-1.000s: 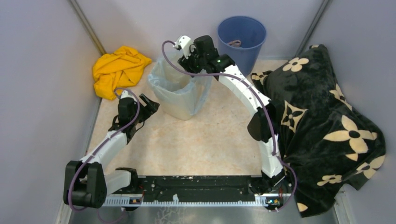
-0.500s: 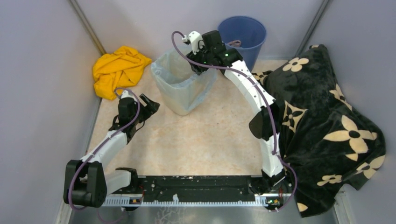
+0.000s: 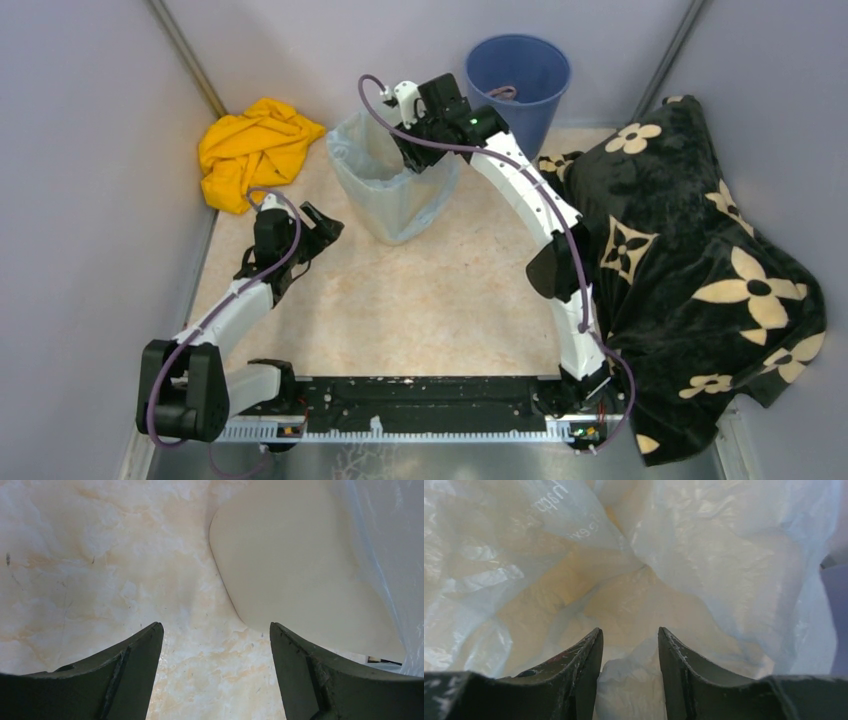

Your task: Put the trash bags into the trash bin

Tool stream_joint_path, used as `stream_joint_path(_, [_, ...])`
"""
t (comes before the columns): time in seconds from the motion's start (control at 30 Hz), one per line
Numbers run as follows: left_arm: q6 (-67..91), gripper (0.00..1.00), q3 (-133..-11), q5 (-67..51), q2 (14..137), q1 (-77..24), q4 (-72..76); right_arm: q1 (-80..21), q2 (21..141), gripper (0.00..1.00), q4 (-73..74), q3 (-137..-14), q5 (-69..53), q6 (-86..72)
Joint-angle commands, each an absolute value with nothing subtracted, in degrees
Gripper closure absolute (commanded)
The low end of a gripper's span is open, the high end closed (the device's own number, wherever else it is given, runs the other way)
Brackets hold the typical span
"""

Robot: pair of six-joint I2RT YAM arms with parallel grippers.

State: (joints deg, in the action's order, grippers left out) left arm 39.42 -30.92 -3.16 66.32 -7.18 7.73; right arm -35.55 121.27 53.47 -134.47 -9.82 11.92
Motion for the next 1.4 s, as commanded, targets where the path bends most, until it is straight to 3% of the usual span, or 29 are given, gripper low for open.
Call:
stream_joint_path(0.0, [40.0, 0.16, -31.6, -4.3, 66.6, -6.9, 9.6, -37.1, 120.7, 0.58, 55.9, -135.1, -7.8, 8.6])
stream_joint_path(0.27, [40.1, 0.16, -31.2, -4.8, 67.5, -6.9, 10.0, -38.8, 114.7, 0.62, 55.6, -127.4, -5.0, 5.5])
stream_joint_path(0.4, [40.3, 0.16, -31.3, -5.3, 67.8, -6.9, 10.4, -39.2, 110.4, 0.57, 55.4, -124.2, -3.5, 3.5])
stream_joint_path(0.47, [40.3, 0.16, -31.4, -5.5, 68.2, -6.9, 10.5, -39.3, 108.9, 0.50, 54.9, -124.1, -3.6, 3.1])
stream_joint_path(0.8, [40.5, 0.17, -32.4, -6.9, 68.5, -6.9, 10.1, -39.3, 108.8, 0.34, 54.0, -132.3, 3.1, 0.5])
stream_joint_path(1.37, [40.3, 0.17, -32.1, -6.9, 66.5, -6.9, 9.0, -28.1, 101.5, 0.36, 37.0, -115.9, 0.2, -9.8])
